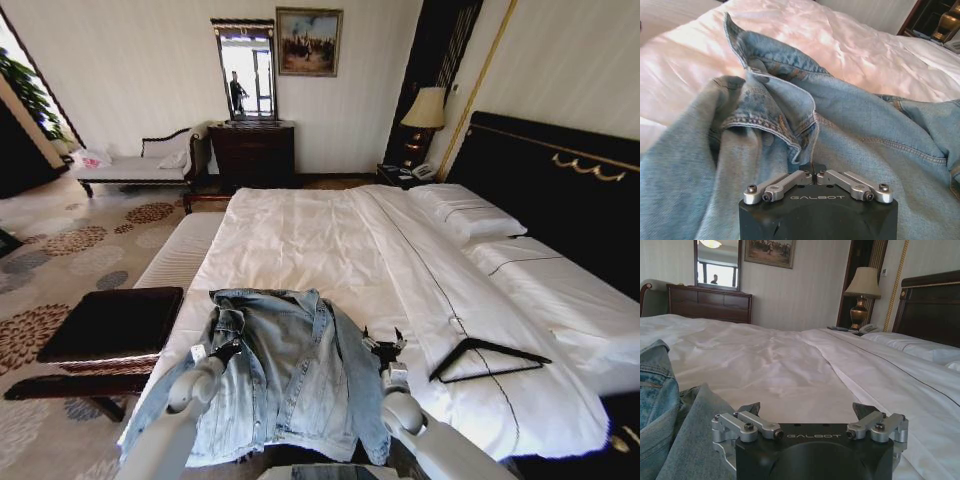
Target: Pick up the clothes from the bed and hang them on the clothes hanger.
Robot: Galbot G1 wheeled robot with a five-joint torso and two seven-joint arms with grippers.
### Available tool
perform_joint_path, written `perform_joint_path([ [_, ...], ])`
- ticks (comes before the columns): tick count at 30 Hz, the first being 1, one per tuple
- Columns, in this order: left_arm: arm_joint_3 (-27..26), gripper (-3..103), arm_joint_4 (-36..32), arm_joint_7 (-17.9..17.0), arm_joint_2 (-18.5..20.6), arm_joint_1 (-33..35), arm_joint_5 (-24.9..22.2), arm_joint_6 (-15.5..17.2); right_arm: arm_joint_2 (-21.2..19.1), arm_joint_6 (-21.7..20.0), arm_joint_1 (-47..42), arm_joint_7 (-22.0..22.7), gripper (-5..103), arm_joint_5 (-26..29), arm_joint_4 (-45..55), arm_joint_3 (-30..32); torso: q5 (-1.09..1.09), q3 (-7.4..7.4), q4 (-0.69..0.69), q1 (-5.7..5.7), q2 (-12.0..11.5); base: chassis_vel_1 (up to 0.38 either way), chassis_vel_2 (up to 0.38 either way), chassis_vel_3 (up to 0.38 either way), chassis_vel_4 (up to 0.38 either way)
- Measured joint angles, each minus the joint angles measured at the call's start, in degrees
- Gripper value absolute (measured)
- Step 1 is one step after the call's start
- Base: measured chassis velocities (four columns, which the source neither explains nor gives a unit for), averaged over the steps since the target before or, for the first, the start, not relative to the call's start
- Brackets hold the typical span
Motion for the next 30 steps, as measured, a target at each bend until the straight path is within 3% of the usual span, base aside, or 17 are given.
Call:
perform_joint_path([
  [18, -11.6, 0, -11.4, 0.1, 1.9, 11.8, -1.5, 0.8, 1.2, 0.1, 1.1, -0.2, 100, 0.7, -0.6, 0.5, 0.00, 0.00, -0.01, 0.00, 0.0, 0.000, 0.000, 0.000, 0.000],
  [26, -13.6, 0, -10.8, 0.3, 1.4, 13.7, -1.7, 1.3, 1.4, 0.1, 3.4, 0.0, 100, 2.6, -1.7, 0.7, 0.00, 0.00, 0.00, 0.00, 0.0, 0.000, 0.000, 0.000, 0.000],
  [30, -11.9, 0, -9.0, 0.0, 1.4, 13.3, -2.1, 2.8, 1.4, -0.1, 5.4, 0.2, 100, 3.8, -2.5, 0.8, 0.00, 0.00, 0.00, 0.00, 0.0, 0.000, 0.000, 0.000, 0.000],
])
